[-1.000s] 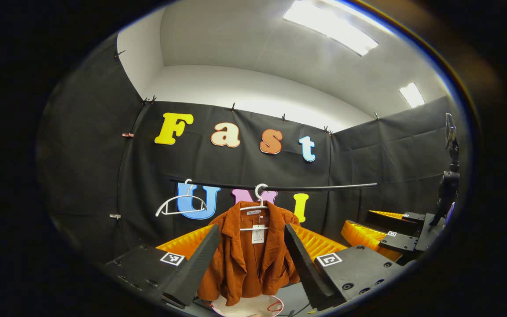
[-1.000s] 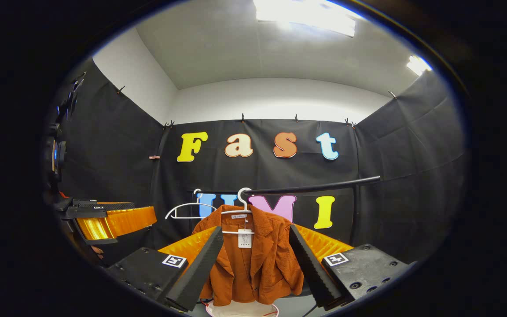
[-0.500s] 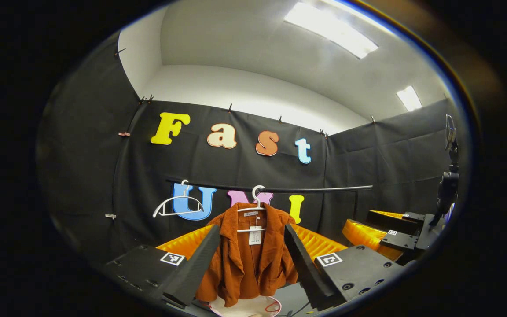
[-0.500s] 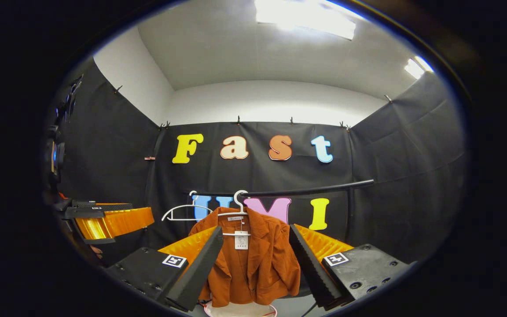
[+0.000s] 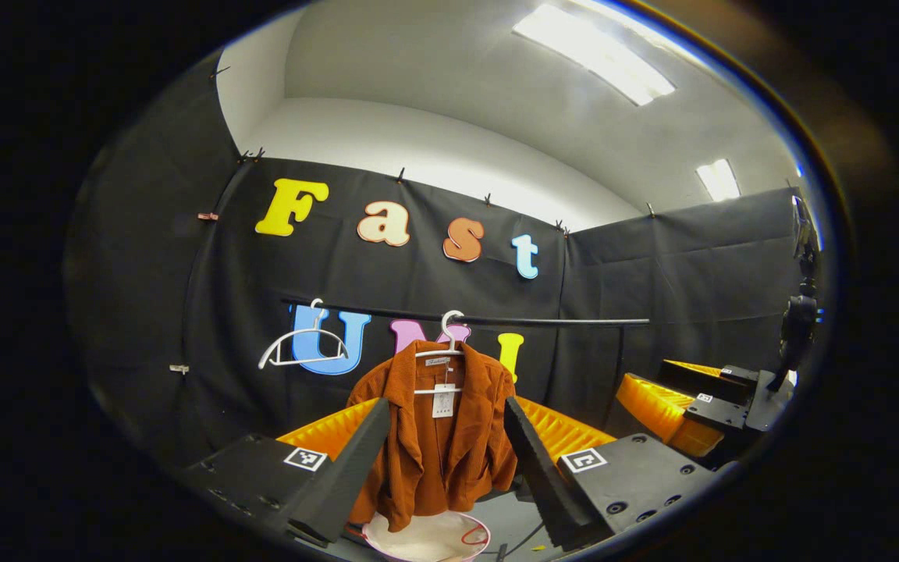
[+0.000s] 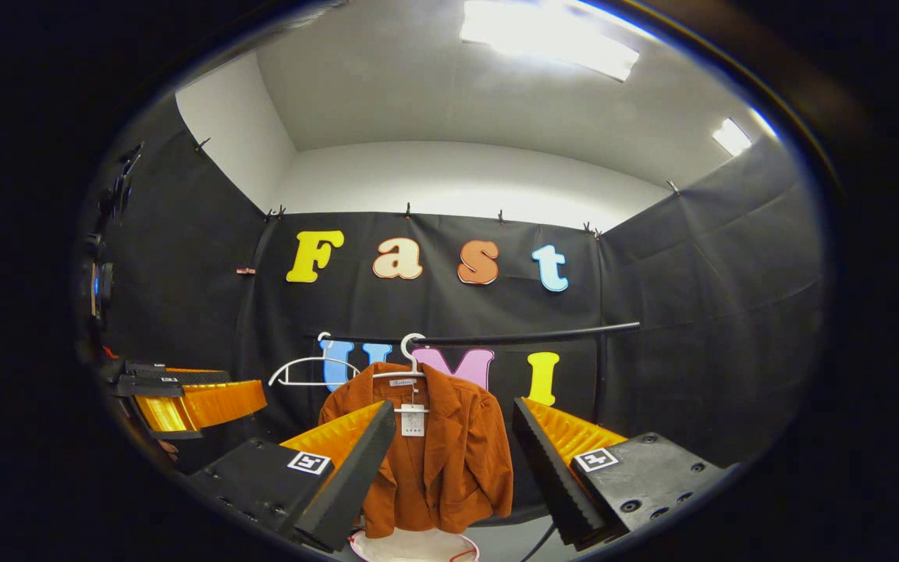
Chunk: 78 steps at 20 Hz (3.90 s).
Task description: Grasp the clothes on the hanger with both hands and then place them into the laundry hamper below.
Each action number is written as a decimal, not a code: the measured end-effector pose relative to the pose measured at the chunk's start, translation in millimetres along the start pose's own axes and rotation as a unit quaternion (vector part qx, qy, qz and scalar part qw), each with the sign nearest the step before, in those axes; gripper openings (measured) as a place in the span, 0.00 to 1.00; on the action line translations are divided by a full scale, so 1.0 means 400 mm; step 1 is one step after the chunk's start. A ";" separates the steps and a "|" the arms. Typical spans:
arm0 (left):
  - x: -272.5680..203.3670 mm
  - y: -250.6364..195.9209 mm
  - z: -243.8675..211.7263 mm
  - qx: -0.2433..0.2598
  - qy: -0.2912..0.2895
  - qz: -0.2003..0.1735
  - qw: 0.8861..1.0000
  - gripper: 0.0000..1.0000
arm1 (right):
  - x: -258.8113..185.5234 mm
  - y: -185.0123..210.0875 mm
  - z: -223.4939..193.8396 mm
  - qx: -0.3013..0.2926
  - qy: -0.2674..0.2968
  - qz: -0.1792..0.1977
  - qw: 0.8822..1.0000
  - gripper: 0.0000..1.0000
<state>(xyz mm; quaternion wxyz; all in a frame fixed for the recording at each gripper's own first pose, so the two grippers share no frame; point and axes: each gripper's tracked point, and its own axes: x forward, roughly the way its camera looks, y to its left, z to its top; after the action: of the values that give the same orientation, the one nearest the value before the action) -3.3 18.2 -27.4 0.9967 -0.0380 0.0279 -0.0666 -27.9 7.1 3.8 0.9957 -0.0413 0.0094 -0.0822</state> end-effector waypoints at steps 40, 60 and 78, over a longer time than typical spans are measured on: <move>0.701 0.158 -0.476 -0.055 0.106 0.142 0.983 0.93 | 0.705 0.054 -0.700 0.057 0.188 0.160 0.967 0.98; 0.834 0.282 -0.500 -0.065 0.106 0.219 0.968 0.08 | 0.850 0.036 -0.742 0.076 0.182 0.192 0.961 0.13; 0.620 0.470 -0.194 0.071 0.015 0.338 0.938 0.06 | 0.887 -0.173 -0.534 0.202 0.101 0.237 0.945 0.13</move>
<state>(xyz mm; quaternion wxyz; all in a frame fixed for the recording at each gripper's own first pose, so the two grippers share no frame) 262.0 164.8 -132.0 0.9600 0.0459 0.0494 0.2716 305.5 -136.4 -207.4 0.9677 0.1728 0.1024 0.1524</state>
